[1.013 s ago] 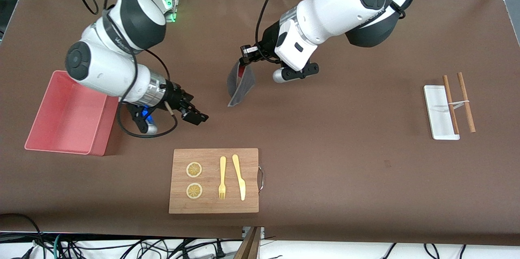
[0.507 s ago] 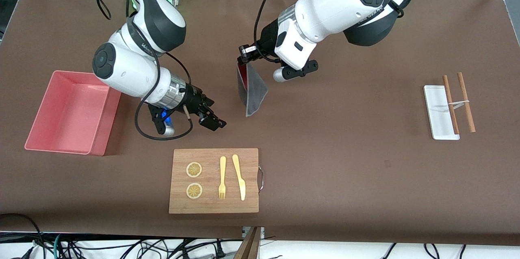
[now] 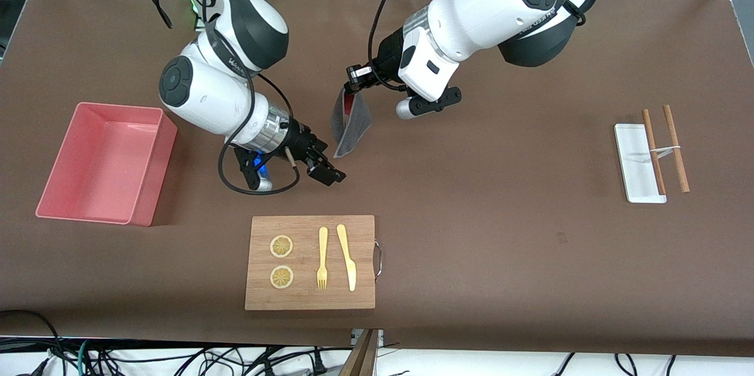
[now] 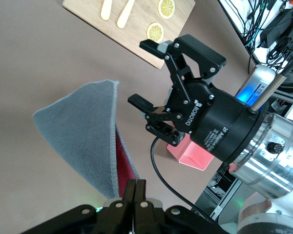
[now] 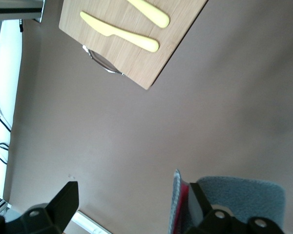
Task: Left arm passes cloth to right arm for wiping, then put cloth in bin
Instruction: 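Grasp the hanging cloth with the right gripper below the left gripper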
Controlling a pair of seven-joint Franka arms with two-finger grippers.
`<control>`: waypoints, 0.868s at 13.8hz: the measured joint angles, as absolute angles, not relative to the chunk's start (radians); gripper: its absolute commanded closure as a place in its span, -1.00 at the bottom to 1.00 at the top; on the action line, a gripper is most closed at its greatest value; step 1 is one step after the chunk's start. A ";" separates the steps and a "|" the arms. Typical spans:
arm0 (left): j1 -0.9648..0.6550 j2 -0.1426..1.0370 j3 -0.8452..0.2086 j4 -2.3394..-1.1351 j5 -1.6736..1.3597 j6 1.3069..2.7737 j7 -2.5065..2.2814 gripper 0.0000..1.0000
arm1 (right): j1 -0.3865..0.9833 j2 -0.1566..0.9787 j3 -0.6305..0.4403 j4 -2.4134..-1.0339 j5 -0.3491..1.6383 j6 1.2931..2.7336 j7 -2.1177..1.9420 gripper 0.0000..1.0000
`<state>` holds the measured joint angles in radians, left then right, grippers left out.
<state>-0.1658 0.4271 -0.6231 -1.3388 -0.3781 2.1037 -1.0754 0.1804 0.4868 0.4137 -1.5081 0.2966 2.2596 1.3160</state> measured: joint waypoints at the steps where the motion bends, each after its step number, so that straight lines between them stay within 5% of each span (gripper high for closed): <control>1: -0.166 0.427 -0.623 -1.339 -0.378 2.104 -1.075 1.00 | 0.189 0.492 0.414 -1.508 0.297 2.263 1.319 -0.99; 7: -0.166 0.427 -0.623 -1.338 -0.378 2.104 -1.075 1.00 | 0.239 0.537 0.415 -1.508 0.297 2.296 1.343 -0.99; 8: -0.166 0.427 -0.623 -1.338 -0.378 2.104 -1.075 1.00 | 0.248 0.541 0.415 -1.508 0.297 2.299 1.344 -0.80; 10: -0.166 0.427 -0.623 -1.337 -0.378 2.104 -1.075 1.00 | 0.256 0.544 0.415 -1.508 0.297 2.301 1.346 0.33; 11: -0.166 0.427 -0.623 -1.337 -0.378 2.104 -1.075 1.00 | 0.256 0.544 0.415 -1.508 0.297 2.302 1.346 0.67; 12: -0.166 0.427 -0.623 -1.337 -0.378 2.104 -1.075 1.00 | 0.256 0.544 0.415 -1.507 0.297 2.302 1.346 0.75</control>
<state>-0.1658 0.4271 -0.6228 -1.3372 -0.3781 2.1037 -1.0754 0.2561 0.5436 0.4154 -1.5071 0.2967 2.3021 1.3456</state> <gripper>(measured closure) 0.982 0.150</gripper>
